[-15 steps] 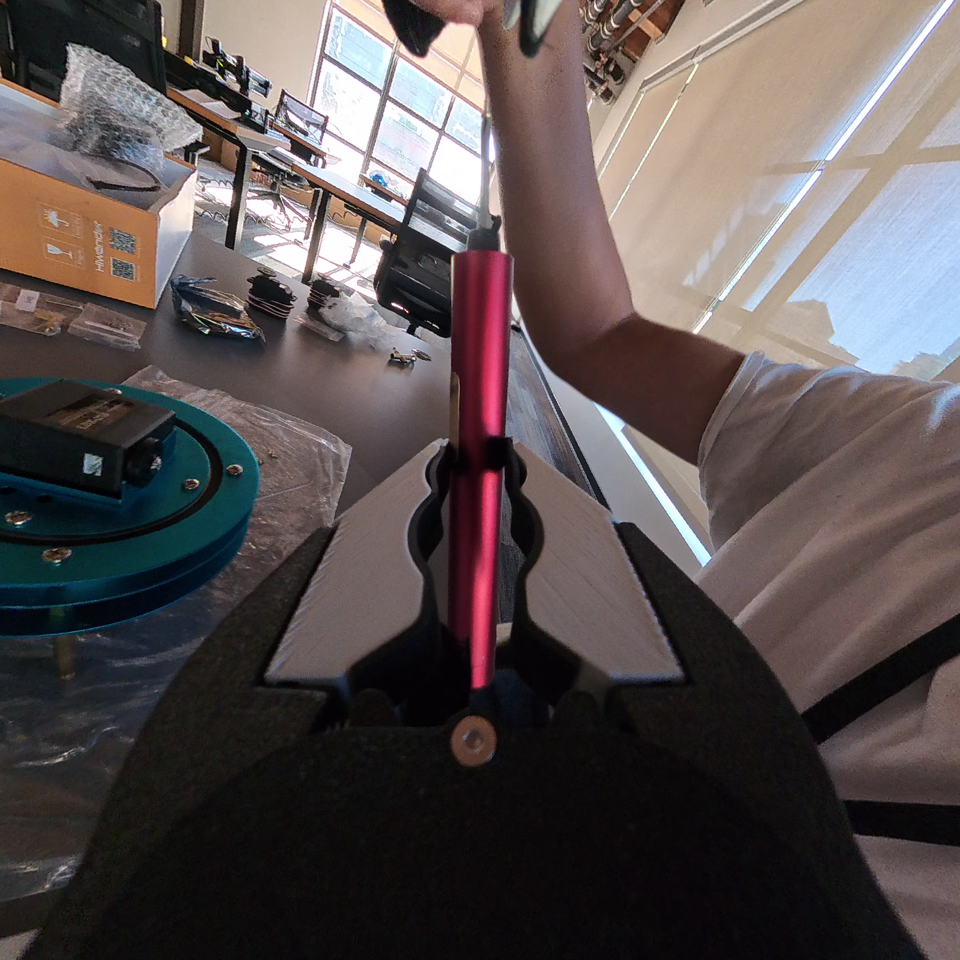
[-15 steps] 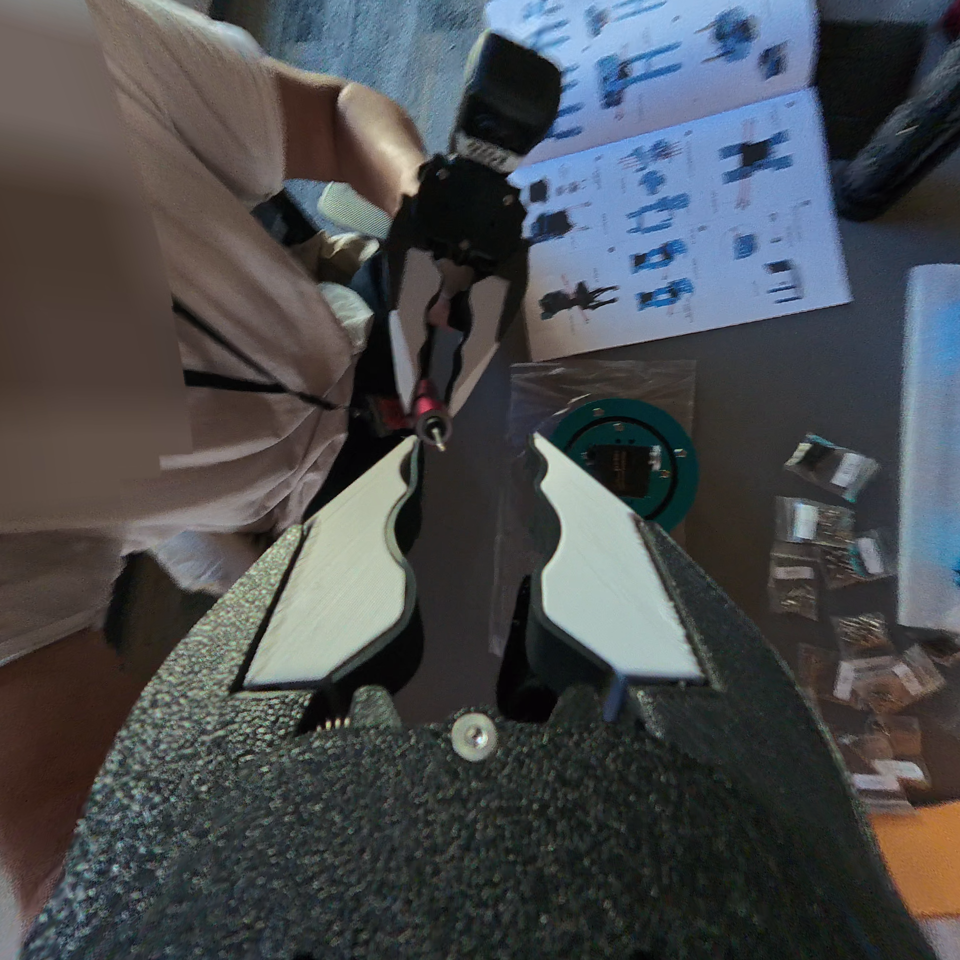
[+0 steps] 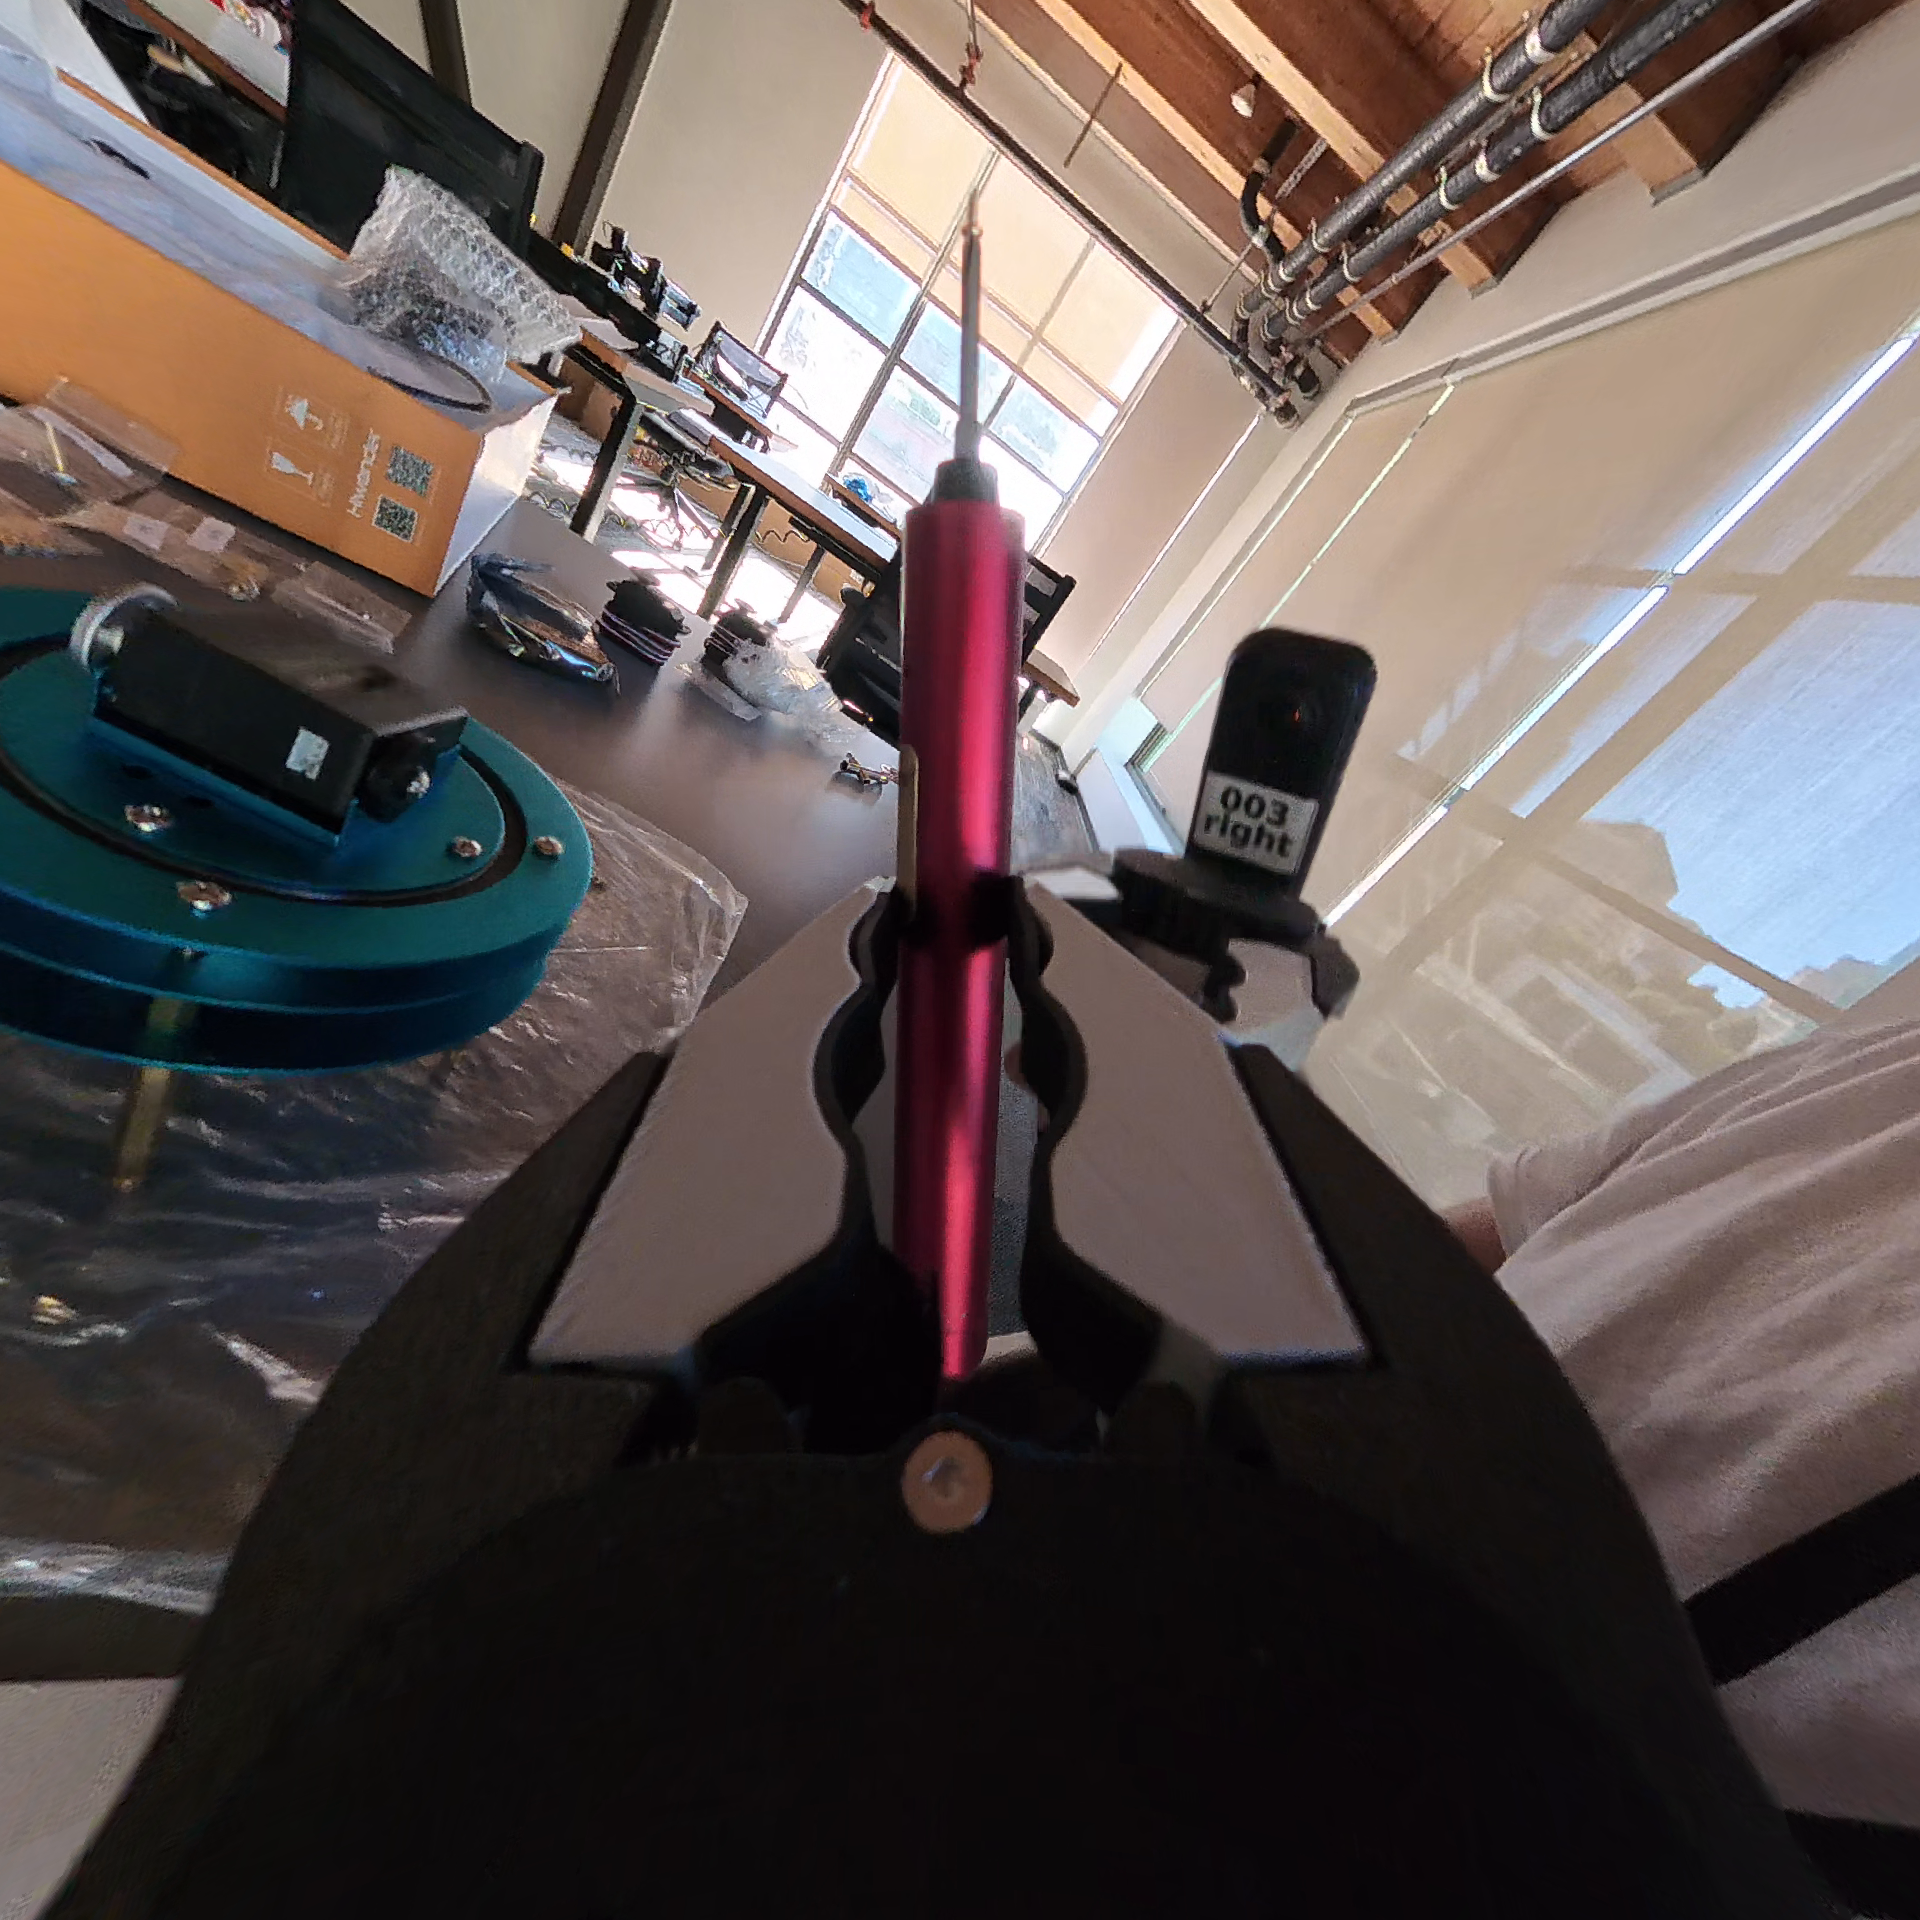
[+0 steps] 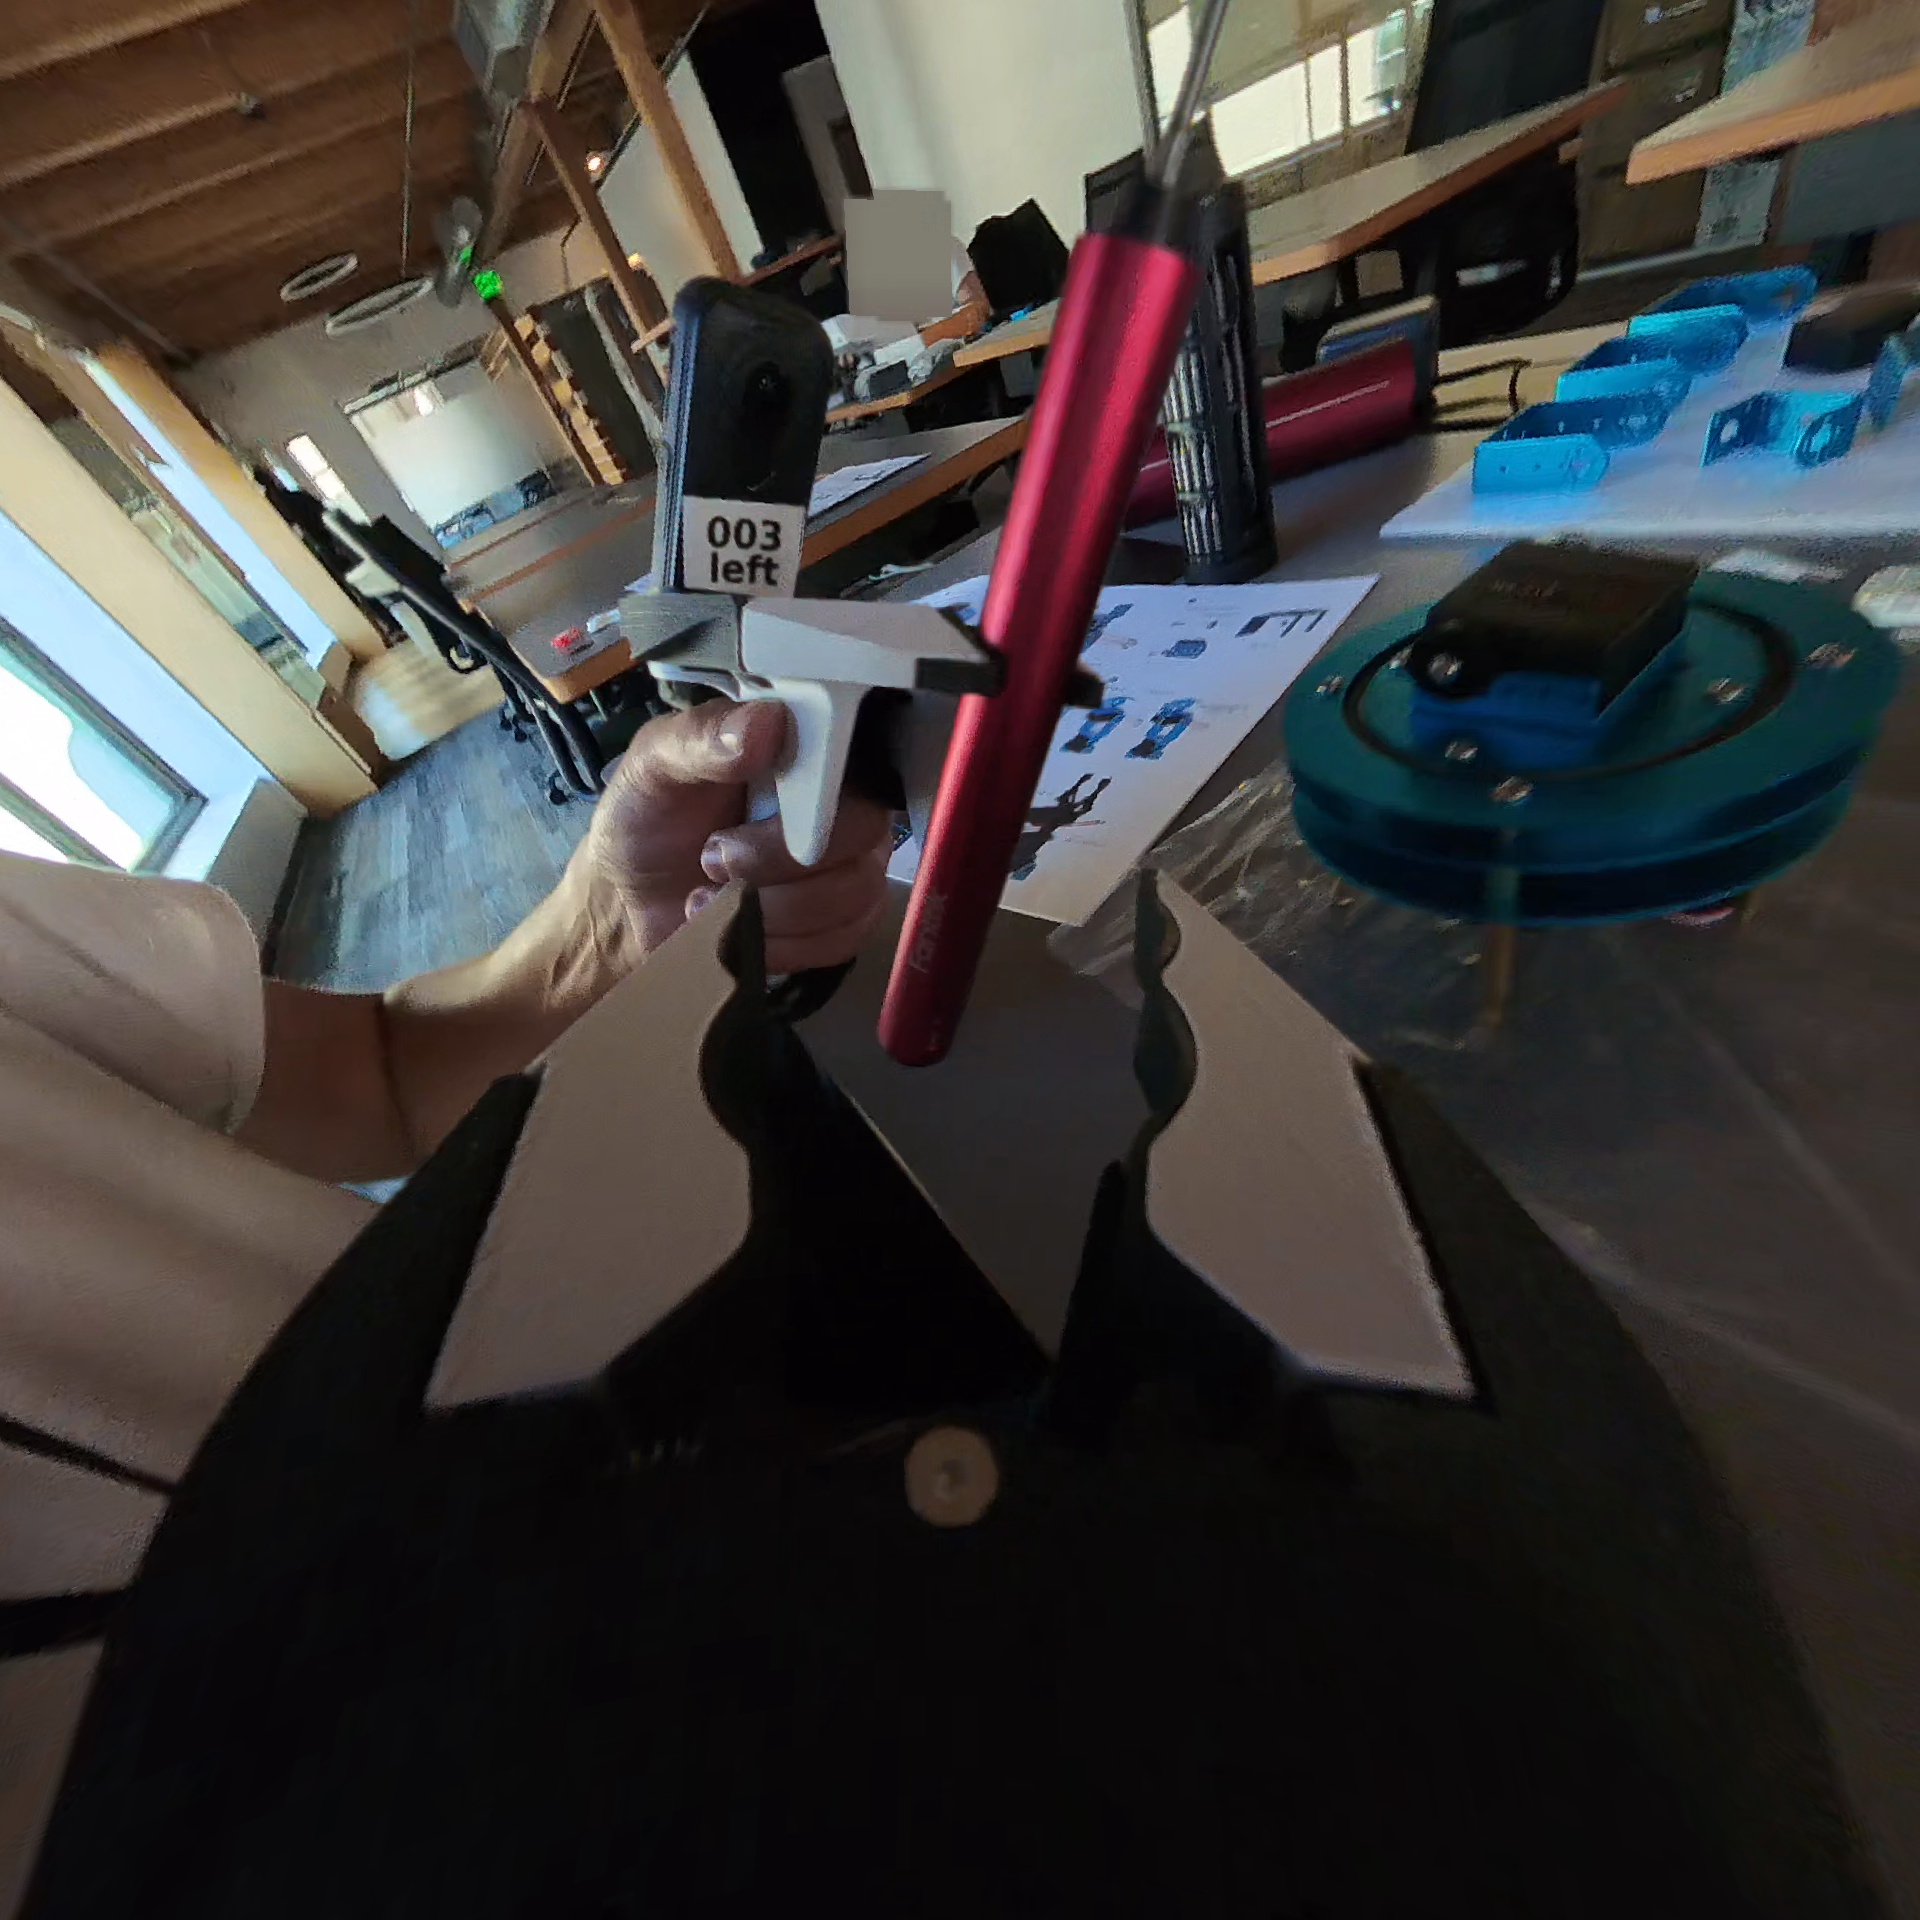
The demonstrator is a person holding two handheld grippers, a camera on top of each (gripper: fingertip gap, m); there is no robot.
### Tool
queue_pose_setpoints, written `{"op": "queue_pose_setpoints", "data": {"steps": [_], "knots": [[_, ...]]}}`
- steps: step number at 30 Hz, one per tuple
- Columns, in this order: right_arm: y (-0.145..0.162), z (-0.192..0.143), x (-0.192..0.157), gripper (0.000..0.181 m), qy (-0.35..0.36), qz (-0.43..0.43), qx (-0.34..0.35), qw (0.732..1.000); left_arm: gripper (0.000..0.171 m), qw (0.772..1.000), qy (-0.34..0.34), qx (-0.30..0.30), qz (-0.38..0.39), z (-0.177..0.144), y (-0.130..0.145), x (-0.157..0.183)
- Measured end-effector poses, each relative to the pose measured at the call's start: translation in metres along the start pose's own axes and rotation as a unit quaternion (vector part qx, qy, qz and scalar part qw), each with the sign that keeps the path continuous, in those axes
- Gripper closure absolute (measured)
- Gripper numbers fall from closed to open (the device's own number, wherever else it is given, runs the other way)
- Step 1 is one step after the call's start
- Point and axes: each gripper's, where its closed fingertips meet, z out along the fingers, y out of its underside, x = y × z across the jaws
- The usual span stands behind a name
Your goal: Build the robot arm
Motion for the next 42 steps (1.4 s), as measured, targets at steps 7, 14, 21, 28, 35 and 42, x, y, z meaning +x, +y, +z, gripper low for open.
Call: {"op": "queue_pose_setpoints", "data": {"steps": [7,14,21,28,35,42], "knots": [[0.027,0.023,-0.015,0.127,-0.055,0.062,-0.047,0.995,0.154,0.998,0.006,0.025,-0.051,0.003,0.01,-0.001],[0.029,0.025,-0.002,0.16,-0.048,0.089,-0.045,0.994,0.153,0.997,0.018,0.021,-0.068,0.007,0.016,-0.002],[0.046,0.017,0.003,0.163,-0.044,0.128,-0.083,0.987,0.153,0.998,0.015,-0.024,-0.05,0.014,0.033,-0.003],[0.067,0.005,-0.003,0.163,-0.046,0.157,-0.138,0.977,0.149,0.998,0.014,-0.049,-0.048,0.015,0.034,-0.006],[0.082,0.001,-0.012,0.162,-0.042,0.152,-0.154,0.975,0.151,0.995,0.03,-0.07,-0.062,0.018,0.031,-0.01],[0.074,-0.005,-0.004,0.163,-0.011,0.115,-0.121,0.986,0.153,0.993,0.043,-0.049,-0.095,0.017,0.023,-0.008]]}}
